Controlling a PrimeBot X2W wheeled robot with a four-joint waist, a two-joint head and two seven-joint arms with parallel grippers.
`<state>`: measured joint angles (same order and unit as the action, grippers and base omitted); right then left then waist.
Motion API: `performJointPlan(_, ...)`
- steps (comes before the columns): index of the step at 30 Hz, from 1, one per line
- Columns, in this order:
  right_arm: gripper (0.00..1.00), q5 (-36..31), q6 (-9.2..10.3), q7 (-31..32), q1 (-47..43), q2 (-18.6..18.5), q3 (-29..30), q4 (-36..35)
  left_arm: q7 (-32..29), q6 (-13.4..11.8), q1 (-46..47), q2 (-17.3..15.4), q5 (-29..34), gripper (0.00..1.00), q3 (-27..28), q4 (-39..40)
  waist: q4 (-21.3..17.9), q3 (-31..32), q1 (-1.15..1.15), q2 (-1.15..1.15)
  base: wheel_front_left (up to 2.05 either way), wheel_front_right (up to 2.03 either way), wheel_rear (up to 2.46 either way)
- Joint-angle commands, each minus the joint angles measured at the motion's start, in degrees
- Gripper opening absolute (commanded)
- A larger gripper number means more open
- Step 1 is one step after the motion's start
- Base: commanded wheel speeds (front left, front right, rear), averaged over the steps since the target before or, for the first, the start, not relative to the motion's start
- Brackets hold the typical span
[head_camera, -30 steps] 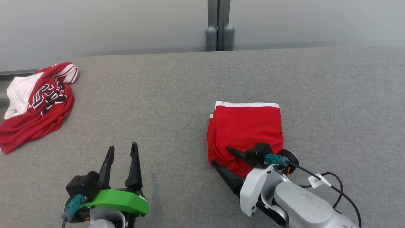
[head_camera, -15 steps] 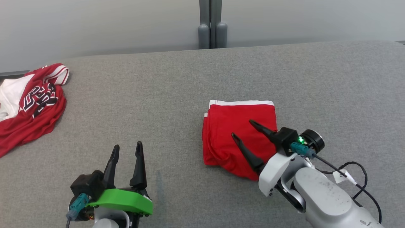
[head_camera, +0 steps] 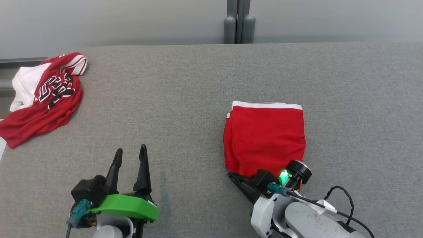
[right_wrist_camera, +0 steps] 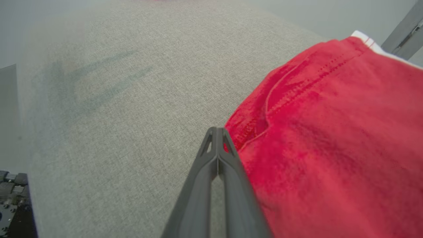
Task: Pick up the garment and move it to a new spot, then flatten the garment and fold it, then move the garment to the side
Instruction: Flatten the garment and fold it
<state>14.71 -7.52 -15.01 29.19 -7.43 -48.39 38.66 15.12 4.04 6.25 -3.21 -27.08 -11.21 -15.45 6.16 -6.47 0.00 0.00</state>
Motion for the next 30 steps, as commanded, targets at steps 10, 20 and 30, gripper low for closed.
performJointPlan(10, 0.00, 5.25, 0.07, -0.17, 3.77, 1.62, -6.45, 4.09, 0.03, 0.40, 1.09, 0.14, 0.79, 1.00, 1.07, 0.04, -0.24, -0.73, 0.00, 0.00, 0.00, 0.00, 0.00)
performJointPlan(20, 0.00, 6.45, 0.07, -0.18, 3.66, 1.82, -7.80, -3.69, 0.03, 0.26, 1.09, -0.08, 1.76, 1.00, 3.39, 0.54, -1.53, 0.56, 0.00, 0.00, 0.00, 0.00, 0.00)
performJointPlan(30, 1.00, 0.51, 0.07, -0.17, -4.04, 2.52, 12.03, -11.08, 0.03, 0.31, -0.14, -0.42, 6.12, 1.00, 2.33, 0.49, -3.25, 3.49, 0.00, 0.00, 0.00, 0.00, 0.00)
